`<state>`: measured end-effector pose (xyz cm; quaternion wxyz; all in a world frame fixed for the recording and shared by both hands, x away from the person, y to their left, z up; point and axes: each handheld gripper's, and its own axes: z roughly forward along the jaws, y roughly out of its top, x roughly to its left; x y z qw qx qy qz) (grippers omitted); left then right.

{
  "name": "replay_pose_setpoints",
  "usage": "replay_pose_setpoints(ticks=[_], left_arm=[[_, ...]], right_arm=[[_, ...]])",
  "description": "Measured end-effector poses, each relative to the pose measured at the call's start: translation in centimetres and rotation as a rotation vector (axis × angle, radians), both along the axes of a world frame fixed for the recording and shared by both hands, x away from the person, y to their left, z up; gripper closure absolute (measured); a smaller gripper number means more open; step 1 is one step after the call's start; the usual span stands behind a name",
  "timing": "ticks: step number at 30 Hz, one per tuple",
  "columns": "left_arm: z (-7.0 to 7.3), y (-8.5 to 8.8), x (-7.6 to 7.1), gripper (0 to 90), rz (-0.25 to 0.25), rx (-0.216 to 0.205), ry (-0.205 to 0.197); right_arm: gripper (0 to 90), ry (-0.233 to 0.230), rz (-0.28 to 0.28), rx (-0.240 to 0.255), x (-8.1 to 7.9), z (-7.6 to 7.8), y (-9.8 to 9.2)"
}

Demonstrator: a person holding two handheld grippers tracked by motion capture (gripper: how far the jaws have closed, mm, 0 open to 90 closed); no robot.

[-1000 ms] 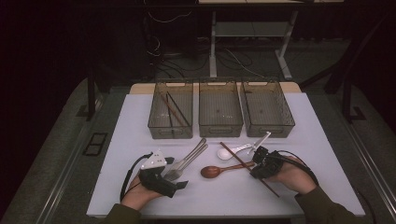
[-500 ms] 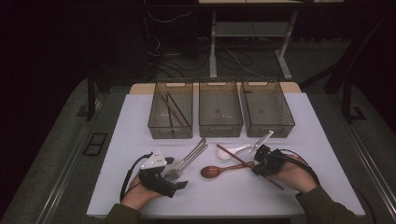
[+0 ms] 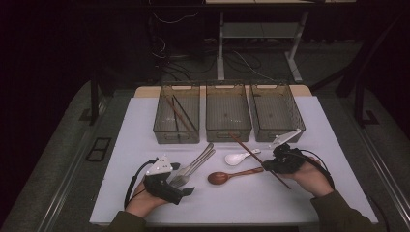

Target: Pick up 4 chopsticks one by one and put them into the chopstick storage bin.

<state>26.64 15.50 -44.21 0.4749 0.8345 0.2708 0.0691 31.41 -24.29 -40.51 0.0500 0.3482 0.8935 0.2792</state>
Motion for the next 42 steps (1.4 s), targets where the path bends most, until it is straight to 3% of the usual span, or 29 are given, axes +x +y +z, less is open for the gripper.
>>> replay_pose_setpoints(ticks=[9,24,33,42], left_arm=[[0.0,0.0,0.0,0.0,0.001,-0.002,0.001],[0.0,-0.1,0.0,0.0,0.001,0.000,0.001],[0.0,-0.1,0.0,0.0,0.000,0.000,0.000],[0.0,-0.1,0.0,0.0,0.003,-0.001,0.001]], right_arm=[[84.2,-0.059,-0.028,0.093,0.3,0.5,-0.7],[84.2,-0.102,-0.038,0.225,1.1,1.1,-0.8],[84.2,-0.113,-0.042,0.264,1.6,1.4,-0.5],[84.2,-0.141,-0.020,0.270,2.4,2.1,0.9]])
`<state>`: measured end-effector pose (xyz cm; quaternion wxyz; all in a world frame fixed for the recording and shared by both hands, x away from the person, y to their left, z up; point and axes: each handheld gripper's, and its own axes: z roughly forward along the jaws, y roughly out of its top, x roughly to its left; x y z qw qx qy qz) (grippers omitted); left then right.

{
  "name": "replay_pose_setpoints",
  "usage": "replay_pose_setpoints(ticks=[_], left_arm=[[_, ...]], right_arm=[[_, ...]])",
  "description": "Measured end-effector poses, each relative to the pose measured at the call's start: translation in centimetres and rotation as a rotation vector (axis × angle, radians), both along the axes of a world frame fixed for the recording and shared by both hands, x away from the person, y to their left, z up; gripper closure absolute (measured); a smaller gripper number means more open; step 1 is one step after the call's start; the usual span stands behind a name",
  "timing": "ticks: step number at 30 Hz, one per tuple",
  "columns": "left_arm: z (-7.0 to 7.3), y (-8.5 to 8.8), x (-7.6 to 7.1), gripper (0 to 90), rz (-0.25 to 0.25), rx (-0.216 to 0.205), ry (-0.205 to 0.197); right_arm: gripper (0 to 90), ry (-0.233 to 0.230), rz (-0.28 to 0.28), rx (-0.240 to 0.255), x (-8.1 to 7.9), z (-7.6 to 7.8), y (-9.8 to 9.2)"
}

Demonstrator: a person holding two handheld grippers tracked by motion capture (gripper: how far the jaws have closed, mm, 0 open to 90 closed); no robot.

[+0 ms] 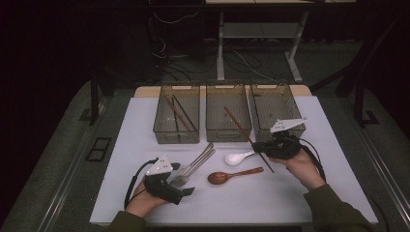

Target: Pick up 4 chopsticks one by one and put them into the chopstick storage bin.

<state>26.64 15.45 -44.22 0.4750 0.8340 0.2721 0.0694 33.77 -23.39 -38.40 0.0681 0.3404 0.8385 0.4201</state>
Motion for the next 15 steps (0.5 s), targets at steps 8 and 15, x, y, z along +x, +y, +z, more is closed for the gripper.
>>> replay_pose_setpoints(ticks=[8,15], left_arm=[[0.0,0.1,0.0,0.0,-0.001,0.001,-0.004],[0.0,0.1,0.0,0.0,-0.004,-0.002,-0.004]], right_arm=[[84.2,-0.035,0.009,0.043,1.3,1.5,1.7],[84.3,-0.059,0.020,0.053,2.2,2.0,3.3]])
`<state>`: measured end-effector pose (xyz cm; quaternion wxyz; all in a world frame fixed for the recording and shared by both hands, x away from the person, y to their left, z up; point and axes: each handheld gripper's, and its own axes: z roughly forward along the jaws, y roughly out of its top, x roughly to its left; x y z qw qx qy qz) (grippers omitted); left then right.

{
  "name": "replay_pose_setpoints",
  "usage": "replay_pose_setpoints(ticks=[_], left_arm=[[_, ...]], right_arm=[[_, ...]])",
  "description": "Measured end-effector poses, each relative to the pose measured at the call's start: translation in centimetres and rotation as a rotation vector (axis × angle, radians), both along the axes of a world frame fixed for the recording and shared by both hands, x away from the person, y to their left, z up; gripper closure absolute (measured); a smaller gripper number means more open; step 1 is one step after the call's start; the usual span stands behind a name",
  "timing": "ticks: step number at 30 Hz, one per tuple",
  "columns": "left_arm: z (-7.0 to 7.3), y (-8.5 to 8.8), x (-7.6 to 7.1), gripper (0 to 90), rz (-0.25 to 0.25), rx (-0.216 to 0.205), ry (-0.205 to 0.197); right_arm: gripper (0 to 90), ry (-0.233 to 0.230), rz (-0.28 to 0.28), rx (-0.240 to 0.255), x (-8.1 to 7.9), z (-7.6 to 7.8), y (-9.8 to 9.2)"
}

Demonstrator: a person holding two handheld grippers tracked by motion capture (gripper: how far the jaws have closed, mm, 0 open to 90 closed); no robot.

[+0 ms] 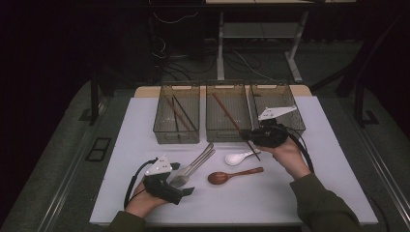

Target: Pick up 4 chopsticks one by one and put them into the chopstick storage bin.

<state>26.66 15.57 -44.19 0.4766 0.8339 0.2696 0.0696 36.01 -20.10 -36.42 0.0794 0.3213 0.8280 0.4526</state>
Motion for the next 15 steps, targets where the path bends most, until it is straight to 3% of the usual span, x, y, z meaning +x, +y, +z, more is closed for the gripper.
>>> replay_pose_setpoints(ticks=[10,15], left_arm=[[0.0,0.0,0.0,0.0,0.001,-0.005,0.002],[0.0,0.0,0.0,0.0,0.002,-0.006,0.003]], right_arm=[[84.2,-0.003,-0.007,0.034,1.3,0.3,1.7],[84.3,-0.027,-0.010,0.038,2.1,1.1,2.4]])
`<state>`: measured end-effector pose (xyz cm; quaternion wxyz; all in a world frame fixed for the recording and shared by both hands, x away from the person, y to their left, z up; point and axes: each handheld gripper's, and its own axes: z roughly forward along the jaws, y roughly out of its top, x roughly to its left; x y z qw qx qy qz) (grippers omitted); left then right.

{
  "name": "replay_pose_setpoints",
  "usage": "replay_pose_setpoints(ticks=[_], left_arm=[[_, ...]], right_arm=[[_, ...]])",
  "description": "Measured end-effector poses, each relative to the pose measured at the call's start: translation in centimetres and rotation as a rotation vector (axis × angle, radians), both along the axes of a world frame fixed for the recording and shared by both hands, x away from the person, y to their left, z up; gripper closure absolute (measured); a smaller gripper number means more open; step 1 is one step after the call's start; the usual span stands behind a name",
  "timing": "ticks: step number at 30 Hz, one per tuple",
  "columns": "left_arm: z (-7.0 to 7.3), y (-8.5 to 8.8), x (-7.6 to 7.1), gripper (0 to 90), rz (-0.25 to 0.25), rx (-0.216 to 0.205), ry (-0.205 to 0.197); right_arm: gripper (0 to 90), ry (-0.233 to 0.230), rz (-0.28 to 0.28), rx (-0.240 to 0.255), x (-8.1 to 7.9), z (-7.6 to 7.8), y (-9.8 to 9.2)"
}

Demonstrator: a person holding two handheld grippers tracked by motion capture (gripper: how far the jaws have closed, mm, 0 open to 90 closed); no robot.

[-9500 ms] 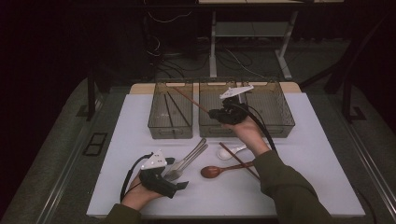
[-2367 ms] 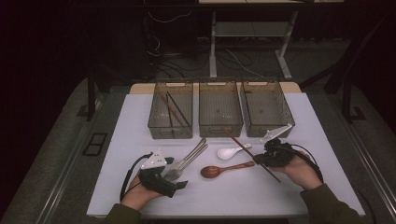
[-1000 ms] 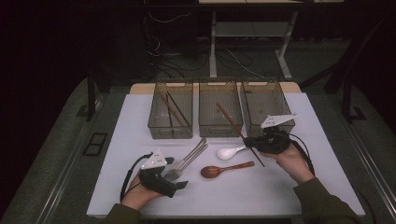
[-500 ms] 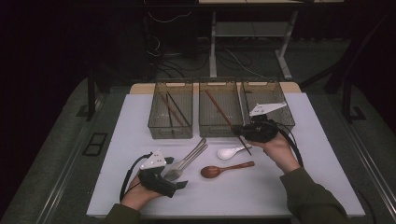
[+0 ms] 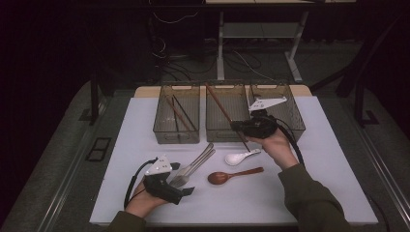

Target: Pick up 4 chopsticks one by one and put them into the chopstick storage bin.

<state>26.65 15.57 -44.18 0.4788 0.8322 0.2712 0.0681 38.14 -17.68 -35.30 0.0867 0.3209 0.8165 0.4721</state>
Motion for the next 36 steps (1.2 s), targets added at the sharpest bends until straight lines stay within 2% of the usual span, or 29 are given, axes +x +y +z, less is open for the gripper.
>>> replay_pose_setpoints(ticks=[7,15,26,32,36], left_arm=[[0.0,0.0,0.0,0.0,-0.003,0.000,-0.001],[0.1,0.0,-0.1,0.0,-0.004,-0.003,0.002],[0.1,0.0,-0.1,0.0,-0.006,-0.012,-0.003],[0.1,0.0,-0.1,0.0,-0.008,-0.017,-0.003],[0.2,0.0,-0.1,0.0,-0.011,-0.020,-0.003]], right_arm=[[84.2,-0.004,-0.012,0.025,1.2,0.8,0.9],[84.2,-0.016,-0.016,0.037,2.5,1.8,3.0],[84.3,-0.038,-0.038,0.061,5.1,3.2,7.0],[84.3,-0.048,-0.041,0.057,6.3,3.1,9.7],[84.3,-0.039,-0.039,0.048,7.0,2.7,11.4]])
